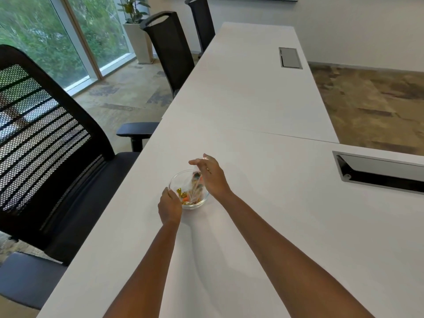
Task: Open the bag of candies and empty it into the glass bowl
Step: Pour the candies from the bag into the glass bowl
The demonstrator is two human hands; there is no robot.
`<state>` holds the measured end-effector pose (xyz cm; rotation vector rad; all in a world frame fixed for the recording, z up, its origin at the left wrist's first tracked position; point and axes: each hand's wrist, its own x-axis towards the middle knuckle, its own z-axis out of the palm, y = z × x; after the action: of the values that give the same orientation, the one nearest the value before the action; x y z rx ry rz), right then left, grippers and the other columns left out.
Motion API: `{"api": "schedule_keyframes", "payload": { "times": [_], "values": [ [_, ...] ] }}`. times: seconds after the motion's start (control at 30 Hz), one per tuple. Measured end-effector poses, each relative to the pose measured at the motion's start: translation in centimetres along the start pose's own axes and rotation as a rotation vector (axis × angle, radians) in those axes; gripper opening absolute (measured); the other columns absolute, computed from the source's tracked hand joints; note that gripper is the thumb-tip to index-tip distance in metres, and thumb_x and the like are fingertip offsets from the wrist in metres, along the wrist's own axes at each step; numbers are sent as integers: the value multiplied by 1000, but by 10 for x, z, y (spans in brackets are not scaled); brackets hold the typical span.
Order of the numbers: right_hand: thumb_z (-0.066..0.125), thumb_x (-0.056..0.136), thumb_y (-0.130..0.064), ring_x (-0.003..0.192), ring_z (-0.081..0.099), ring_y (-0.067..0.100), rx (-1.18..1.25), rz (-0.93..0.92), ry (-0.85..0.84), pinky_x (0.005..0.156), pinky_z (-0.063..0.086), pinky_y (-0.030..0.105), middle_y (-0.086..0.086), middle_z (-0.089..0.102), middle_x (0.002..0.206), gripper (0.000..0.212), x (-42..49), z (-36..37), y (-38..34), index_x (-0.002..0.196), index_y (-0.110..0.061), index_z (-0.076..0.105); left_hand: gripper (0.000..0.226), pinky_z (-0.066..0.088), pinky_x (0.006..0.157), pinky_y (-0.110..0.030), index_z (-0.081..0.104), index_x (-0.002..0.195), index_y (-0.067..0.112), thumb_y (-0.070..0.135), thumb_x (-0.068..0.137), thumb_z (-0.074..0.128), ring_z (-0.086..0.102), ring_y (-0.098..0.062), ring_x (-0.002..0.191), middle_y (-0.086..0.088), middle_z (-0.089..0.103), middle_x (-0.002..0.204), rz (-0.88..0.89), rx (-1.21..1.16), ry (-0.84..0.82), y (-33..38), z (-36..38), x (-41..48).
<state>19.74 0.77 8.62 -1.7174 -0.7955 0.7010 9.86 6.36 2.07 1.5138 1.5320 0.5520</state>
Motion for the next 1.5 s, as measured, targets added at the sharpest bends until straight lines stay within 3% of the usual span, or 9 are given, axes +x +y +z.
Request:
{"api": "schedule_keyframes", "payload": {
  "times": [0.27, 0.47, 0.57, 0.7, 0.9, 1.03, 1.2, 1.4, 1.5],
  "values": [
    [38, 98, -24, 142, 25, 21, -145, -158, -81, 115, 29, 39, 12, 33, 151, 34, -4, 5, -24, 115, -11, 66, 42, 40, 107, -45, 50, 126, -3, 18, 100, 22, 50, -39, 121, -23, 56, 132, 3, 15, -10, -2, 0, 0],
    [39, 98, -28, 143, 20, 21, -221, -172, -120, 115, 26, 39, 11, 27, 153, 34, -8, 8, -21, 118, -15, 64, 41, 41, 99, -41, 53, 121, -2, 17, 100, 23, 52, -39, 116, -22, 59, 126, 27, 7, -11, -5, 0, 1],
    [37, 99, -21, 134, 35, 21, -50, -117, -9, 108, 38, 41, 9, 42, 141, 34, -10, 2, -15, 117, -12, 64, 41, 41, 99, -41, 54, 119, -4, 18, 100, 24, 53, -39, 115, -23, 60, 125, 22, 3, -25, -7, -3, 2],
    [36, 99, -32, 71, 45, 12, 464, 162, 173, 68, 47, 26, -4, 50, 90, 37, -14, -16, -7, 118, -15, 63, 39, 40, 100, -43, 52, 119, -4, 16, 100, 25, 52, -40, 116, -24, 59, 125, 41, -3, -30, -8, -3, 0],
    [35, 94, -47, 121, 46, 33, 1071, 490, 196, 86, 49, 44, 8, 46, 107, 44, -18, -39, 15, 124, -22, 57, 44, 33, 110, -42, 32, 140, -1, 16, 100, 25, 41, -37, 132, -22, 43, 144, 32, -12, -50, -4, 0, -7],
    [35, 94, -50, 119, 45, 27, 935, 450, 129, 89, 48, 44, 7, 39, 126, 43, -20, -38, 11, 121, -27, 59, 46, 27, 114, -38, 27, 144, 3, 17, 100, 27, 33, -33, 138, -19, 35, 150, 47, -62, -35, -3, -1, -9],
    [27, 98, -42, 79, 46, 11, 284, 172, 61, 98, 47, 44, 6, 44, 123, 44, -16, -20, -6, 130, -24, 53, 43, 30, 113, -38, 37, 140, 10, 23, 100, 31, 37, -30, 136, -14, 41, 147, 49, -234, -11, 1, -2, -10],
    [33, 98, -38, 132, 41, 29, -180, -11, -14, 112, 34, 42, 9, 12, 157, 41, -5, -3, -2, 131, -24, 52, 51, 30, 89, 6, 54, 125, 19, 47, 83, 48, 45, 9, 110, 13, 53, 122, 499, -297, -102, 8, -11, -23],
    [31, 98, -38, 141, 24, 20, -105, 51, 13, 112, 28, 34, 9, 14, 157, 42, -2, 1, -1, 129, -22, 53, 62, 37, 102, -16, 49, 129, 18, 44, 75, 68, 48, 1, 117, 12, 53, 126, 608, -129, -246, 9, -10, -22]
  ]
}}
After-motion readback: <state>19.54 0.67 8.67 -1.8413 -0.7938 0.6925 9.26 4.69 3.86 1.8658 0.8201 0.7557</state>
